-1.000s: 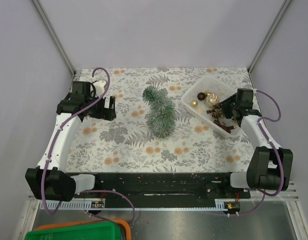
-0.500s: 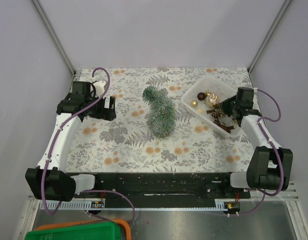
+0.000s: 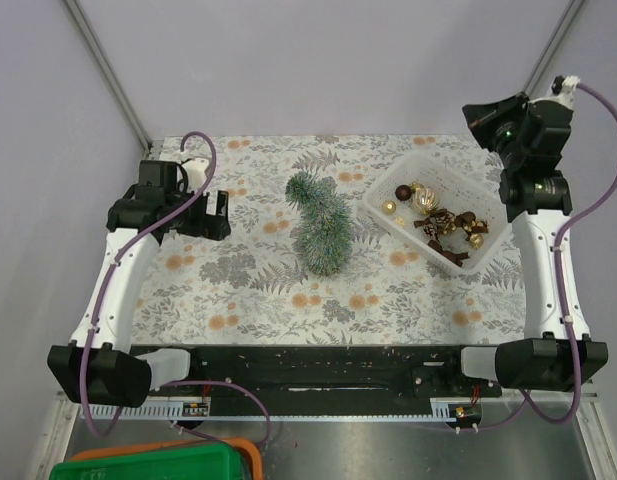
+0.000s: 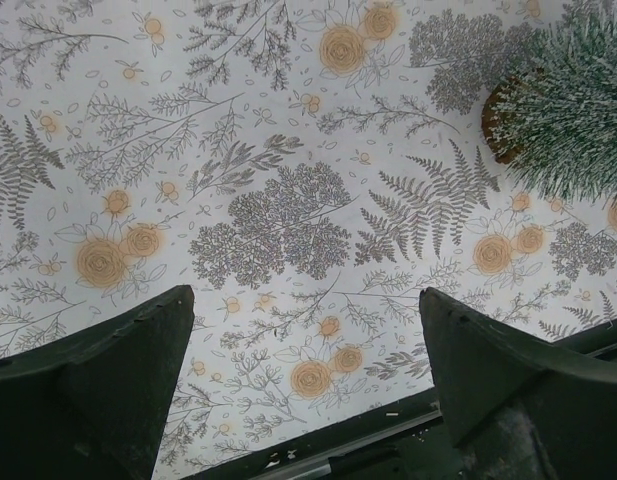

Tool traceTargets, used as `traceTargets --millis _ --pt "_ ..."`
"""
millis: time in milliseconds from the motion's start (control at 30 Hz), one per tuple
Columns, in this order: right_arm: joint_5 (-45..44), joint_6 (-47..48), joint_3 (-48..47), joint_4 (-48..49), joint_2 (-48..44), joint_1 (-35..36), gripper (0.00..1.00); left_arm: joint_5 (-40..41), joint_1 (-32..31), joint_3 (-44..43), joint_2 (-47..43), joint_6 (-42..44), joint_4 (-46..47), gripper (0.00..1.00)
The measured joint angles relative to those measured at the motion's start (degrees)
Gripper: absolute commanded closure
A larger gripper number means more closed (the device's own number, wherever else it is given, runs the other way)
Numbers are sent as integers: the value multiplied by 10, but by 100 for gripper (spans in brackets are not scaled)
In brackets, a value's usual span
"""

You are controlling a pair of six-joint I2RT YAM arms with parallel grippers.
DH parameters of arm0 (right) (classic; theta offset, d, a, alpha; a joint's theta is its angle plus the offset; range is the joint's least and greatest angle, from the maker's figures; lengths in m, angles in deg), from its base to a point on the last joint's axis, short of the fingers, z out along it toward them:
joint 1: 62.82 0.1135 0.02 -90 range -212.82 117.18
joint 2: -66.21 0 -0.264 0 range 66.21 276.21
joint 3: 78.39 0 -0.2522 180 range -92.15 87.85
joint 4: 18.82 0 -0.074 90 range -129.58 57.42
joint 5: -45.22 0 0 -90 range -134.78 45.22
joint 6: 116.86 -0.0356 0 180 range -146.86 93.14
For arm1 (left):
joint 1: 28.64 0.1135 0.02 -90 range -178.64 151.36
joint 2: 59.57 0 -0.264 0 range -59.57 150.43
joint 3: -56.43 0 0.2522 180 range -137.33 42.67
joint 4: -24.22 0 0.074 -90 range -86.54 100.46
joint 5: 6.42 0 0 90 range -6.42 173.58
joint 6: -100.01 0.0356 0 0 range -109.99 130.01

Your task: Decorate the small christmas tree

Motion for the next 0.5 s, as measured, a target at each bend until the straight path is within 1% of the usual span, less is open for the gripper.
traceTargets --millis 133,267,400,500 --pt "33 4 -86 -3 6 10 100 -1 0 -23 -12 0 -8 1" --pt "65 5 -176 -4 32 21 100 -5 0 -48 -23 -1 -10 1" --pt "81 12 -291 -17 89 37 100 -21 0 -84 -22 -3 -14 1" --pt "83 23 -405 -39 151 63 100 -38 -1 -130 -12 -4 -18 1"
